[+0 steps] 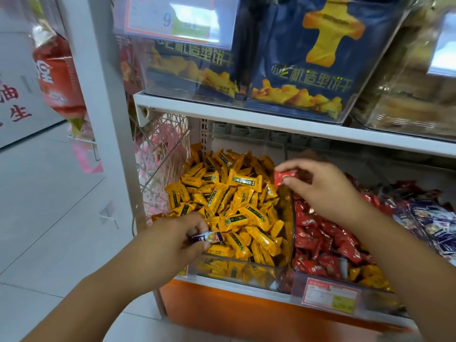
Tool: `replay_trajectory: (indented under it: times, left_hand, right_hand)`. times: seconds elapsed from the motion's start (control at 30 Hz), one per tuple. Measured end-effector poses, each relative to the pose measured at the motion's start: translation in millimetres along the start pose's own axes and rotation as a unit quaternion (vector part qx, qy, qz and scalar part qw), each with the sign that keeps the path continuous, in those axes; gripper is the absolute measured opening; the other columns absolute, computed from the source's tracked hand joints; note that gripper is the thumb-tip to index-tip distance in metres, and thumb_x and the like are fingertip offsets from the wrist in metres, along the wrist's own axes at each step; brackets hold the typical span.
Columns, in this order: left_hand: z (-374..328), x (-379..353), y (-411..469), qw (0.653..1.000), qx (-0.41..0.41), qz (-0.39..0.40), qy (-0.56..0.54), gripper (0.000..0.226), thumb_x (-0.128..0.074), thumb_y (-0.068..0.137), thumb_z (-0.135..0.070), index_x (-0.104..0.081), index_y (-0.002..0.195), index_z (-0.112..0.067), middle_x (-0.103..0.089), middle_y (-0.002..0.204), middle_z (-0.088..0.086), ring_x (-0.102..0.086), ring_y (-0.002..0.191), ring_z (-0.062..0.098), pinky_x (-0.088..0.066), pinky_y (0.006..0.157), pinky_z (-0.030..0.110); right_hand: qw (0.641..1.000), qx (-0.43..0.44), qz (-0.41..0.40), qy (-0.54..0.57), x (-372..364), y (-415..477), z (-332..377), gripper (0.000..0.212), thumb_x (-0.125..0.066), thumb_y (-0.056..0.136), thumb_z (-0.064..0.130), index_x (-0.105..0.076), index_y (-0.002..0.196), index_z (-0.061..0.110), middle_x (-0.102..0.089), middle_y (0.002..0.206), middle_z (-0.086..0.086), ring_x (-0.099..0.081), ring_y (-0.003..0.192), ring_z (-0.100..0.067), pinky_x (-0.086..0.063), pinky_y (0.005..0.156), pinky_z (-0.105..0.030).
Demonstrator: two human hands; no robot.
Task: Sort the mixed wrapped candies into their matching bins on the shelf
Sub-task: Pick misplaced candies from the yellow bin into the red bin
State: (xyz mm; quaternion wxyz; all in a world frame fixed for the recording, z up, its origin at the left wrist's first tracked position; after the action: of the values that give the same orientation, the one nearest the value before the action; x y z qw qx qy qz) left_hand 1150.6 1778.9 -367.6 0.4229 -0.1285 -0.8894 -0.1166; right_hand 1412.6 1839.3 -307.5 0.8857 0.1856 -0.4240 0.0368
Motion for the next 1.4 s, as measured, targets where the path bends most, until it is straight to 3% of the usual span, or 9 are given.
replay_trajectory:
  times: [0.17, 0.3, 0.5, 0.73, 0.9, 1.0, 1.17, 1.27, 1.4]
  left_hand:
    - [-1.0, 5.5, 0.0, 1.000, 0.010, 0.005, 0.007, 0.011, -0.065, 0.089, -0.033, -0.055, 0.086, -0.031, -0.059, 0.081, -0.027, -0.055, 0.071, 0.001, -0.040, 0.060, 0.018]
    - [1.6, 15.2, -5.3, 1.000, 0.028, 0.004, 0.008, 0.013, -0.066, 0.089, -0.031, -0.054, 0.082, -0.031, -0.055, 0.065, -0.031, -0.052, 0.062, -0.005, -0.037, 0.056, 0.013]
    - [19.6, 28.5, -20.7, 0.995, 0.092, -0.031, -0.004, 0.012, -0.069, 0.086, -0.035, -0.057, 0.082, -0.033, -0.064, 0.080, -0.017, -0.060, 0.080, -0.006, -0.048, 0.068, 0.014]
    - [25.8, 31.9, -26.4, 0.995, 0.082, -0.043, -0.033, 0.012, -0.069, 0.086, -0.034, -0.058, 0.079, -0.032, -0.063, 0.085, -0.023, -0.059, 0.087, -0.006, -0.044, 0.071, 0.012]
    - [24.7, 35.2, -27.6, 0.997, 0.063, -0.029, -0.045, 0.015, -0.069, 0.086, -0.029, -0.058, 0.077, -0.033, -0.062, 0.081, -0.028, -0.057, 0.082, -0.008, -0.040, 0.069, 0.007]
    - [24.8, 35.1, -26.6, 0.997, 0.056, -0.027, -0.042, 0.016, -0.069, 0.086, -0.029, -0.056, 0.077, -0.034, -0.061, 0.082, -0.029, -0.058, 0.082, -0.007, -0.043, 0.068, 0.010]
    - [20.9, 28.3, -20.4, 0.998, 0.052, -0.012, -0.022, 0.015, -0.067, 0.087, -0.037, -0.054, 0.082, -0.043, -0.059, 0.087, -0.034, -0.059, 0.083, -0.007, -0.051, 0.074, 0.025]
    - [20.0, 24.4, -16.5, 0.998, 0.052, -0.011, -0.040, 0.015, -0.068, 0.085, -0.038, -0.055, 0.087, -0.044, -0.060, 0.084, -0.029, -0.059, 0.080, -0.003, -0.053, 0.075, 0.030]
    - [18.4, 17.4, -13.8, 0.997, 0.050, 0.012, -0.057, 0.015, -0.070, 0.086, -0.032, -0.056, 0.087, -0.039, -0.062, 0.081, -0.025, -0.062, 0.080, 0.000, -0.053, 0.076, 0.030]
  right_hand:
    - [0.987, -0.102, 0.031, -0.123, 36.1, -9.7, -25.9, 0.025, -0.059, 0.094, 0.030, -0.056, 0.114, 0.045, -0.060, 0.119, 0.002, -0.052, 0.081, 0.003, -0.038, 0.065, -0.005]
    - [0.976, 0.015, 0.169, -0.134, 15.0, -5.1, 12.4, 0.050, -0.068, 0.085, 0.039, -0.045, 0.125, 0.058, -0.044, 0.139, 0.019, -0.043, 0.122, 0.001, -0.036, 0.101, -0.022]
    - [0.867, 0.012, 0.412, -0.281, -81.1, 52.9, 33.1, 0.112, -0.082, 0.070, 0.042, -0.001, 0.146, 0.057, 0.019, 0.159, 0.004, -0.014, 0.147, -0.027, -0.031, 0.113, -0.037]
    - [0.933, 0.041, 0.341, -0.105, -119.5, 103.6, 49.2, 0.084, -0.081, 0.074, 0.021, -0.035, 0.143, 0.041, -0.030, 0.153, 0.002, -0.039, 0.133, -0.021, -0.036, 0.108, -0.035]
    - [0.945, 0.039, 0.326, 0.014, -96.5, 116.7, 71.2, 0.072, -0.077, 0.080, 0.027, -0.039, 0.141, 0.033, -0.037, 0.148, 0.003, -0.045, 0.121, -0.010, -0.042, 0.096, -0.026]
    - [0.892, 0.015, 0.420, -0.167, -65.0, 113.9, 63.3, 0.048, -0.076, 0.079, 0.031, -0.054, 0.120, 0.033, -0.056, 0.123, 0.002, -0.058, 0.101, -0.016, -0.049, 0.076, -0.023]
    - [0.741, -0.053, 0.550, -0.381, -79.6, 79.3, 22.8, 0.102, -0.079, 0.076, 0.038, -0.010, 0.152, 0.041, -0.019, 0.158, 0.000, -0.022, 0.144, -0.022, -0.026, 0.113, -0.033]
    - [0.773, -0.035, 0.520, -0.362, -97.0, 79.4, 9.4, 0.112, -0.082, 0.071, 0.036, -0.004, 0.150, 0.044, -0.018, 0.153, -0.006, -0.025, 0.140, -0.028, -0.031, 0.112, -0.036]
    - [0.838, -0.021, 0.464, -0.288, -101.3, 83.4, 7.4, 0.076, -0.079, 0.074, 0.026, -0.034, 0.135, 0.037, -0.034, 0.136, -0.006, -0.046, 0.111, -0.021, -0.048, 0.077, -0.026]
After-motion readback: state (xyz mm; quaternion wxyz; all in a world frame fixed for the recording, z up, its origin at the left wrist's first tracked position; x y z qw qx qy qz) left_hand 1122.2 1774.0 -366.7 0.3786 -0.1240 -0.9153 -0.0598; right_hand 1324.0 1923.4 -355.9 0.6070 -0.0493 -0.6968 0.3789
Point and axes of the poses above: each hand's wrist, its own y-axis towards the middle knuckle, its own x-axis out of the back of the hand, z = x × y, the point moved 3 cm from there along y, towards the middle knuckle
